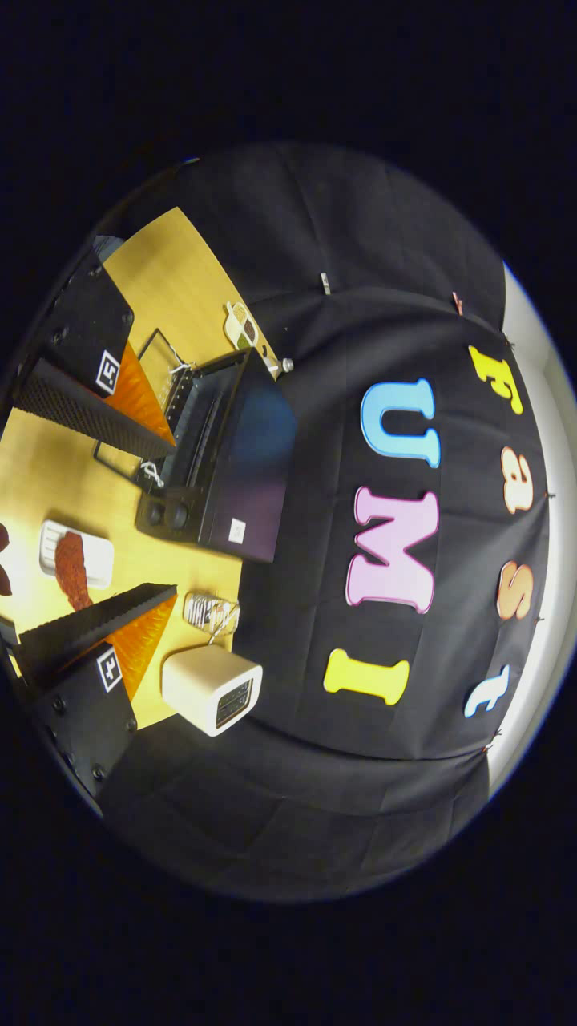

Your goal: Open the toaster oven, put the food inside, and close the toaster oven door.

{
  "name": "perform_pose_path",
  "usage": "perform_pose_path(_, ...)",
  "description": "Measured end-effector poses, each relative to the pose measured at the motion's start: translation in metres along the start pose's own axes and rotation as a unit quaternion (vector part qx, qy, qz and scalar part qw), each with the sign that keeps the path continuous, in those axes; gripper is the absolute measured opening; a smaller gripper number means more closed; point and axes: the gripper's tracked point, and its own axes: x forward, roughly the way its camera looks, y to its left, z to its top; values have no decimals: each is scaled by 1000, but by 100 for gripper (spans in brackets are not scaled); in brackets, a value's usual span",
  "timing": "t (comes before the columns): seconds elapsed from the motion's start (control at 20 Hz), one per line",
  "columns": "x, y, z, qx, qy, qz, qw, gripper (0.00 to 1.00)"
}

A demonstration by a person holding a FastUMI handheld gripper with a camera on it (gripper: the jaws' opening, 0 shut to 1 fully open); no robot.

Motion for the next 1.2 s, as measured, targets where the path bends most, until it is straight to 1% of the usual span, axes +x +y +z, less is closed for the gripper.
perform_pose_path(0.15,8,-56,-20,17,35,-3,999,98)
perform_pose_path(0.3,18,-85,-56,28,91,28,995,99)
perform_pose_path(0.4,23,-93,-85,33,135,54,989,98)
perform_pose_path(0.5,29,-95,-108,59,172,80,980,99)
perform_pose_path(0.65,43,-94,-141,104,222,119,962,99)
perform_pose_path(0.75,53,-91,-158,128,256,147,947,98)
perform_pose_path(0.9,66,-93,-181,146,301,174,926,97)
perform_pose_path(1.0,73,-94,-196,154,331,190,911,90)
perform_pose_path(1.1,77,-89,-207,175,355,213,893,84)
perform_pose_path(1.2,80,-84,-211,205,375,227,875,67)
